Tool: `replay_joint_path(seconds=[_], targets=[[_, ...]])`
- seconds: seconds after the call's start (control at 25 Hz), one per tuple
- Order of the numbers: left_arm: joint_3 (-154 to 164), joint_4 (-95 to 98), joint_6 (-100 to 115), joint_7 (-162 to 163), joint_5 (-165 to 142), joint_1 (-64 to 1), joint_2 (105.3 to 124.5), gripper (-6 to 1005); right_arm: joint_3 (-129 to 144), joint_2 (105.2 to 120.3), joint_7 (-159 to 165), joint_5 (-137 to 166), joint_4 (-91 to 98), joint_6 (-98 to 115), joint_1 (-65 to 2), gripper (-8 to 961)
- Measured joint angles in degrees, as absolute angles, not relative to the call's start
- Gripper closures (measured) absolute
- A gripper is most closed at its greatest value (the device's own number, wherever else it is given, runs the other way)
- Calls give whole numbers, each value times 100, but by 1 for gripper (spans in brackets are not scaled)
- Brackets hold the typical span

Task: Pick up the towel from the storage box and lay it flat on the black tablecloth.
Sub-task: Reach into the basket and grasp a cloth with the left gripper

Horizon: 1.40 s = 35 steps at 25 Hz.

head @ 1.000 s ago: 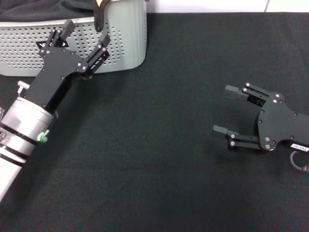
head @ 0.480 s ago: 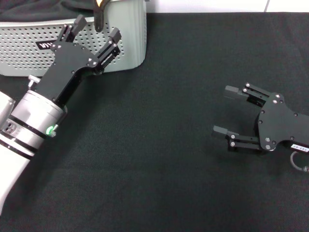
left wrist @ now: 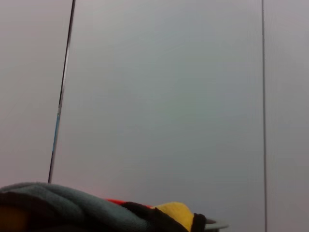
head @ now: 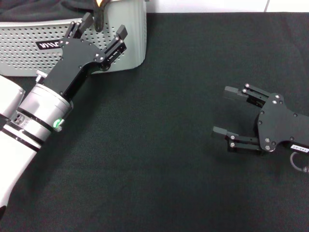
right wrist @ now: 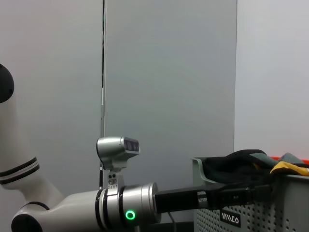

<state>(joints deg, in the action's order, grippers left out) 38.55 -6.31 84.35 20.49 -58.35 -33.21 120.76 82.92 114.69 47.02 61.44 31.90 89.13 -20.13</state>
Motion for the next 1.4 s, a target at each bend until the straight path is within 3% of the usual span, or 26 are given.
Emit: replay_joint_path(seconds=[0.6, 1.4], targets=[[3639, -633, 8365, 2073, -5813, -3433, 12076, 142, 8288, 11469, 4702, 6144, 3191, 8912, -2013, 118], [3629, -565, 8018, 2561, -5774, -3456, 12076, 739, 8283, 11469, 4681, 6144, 3191, 8954, -1959, 119]])
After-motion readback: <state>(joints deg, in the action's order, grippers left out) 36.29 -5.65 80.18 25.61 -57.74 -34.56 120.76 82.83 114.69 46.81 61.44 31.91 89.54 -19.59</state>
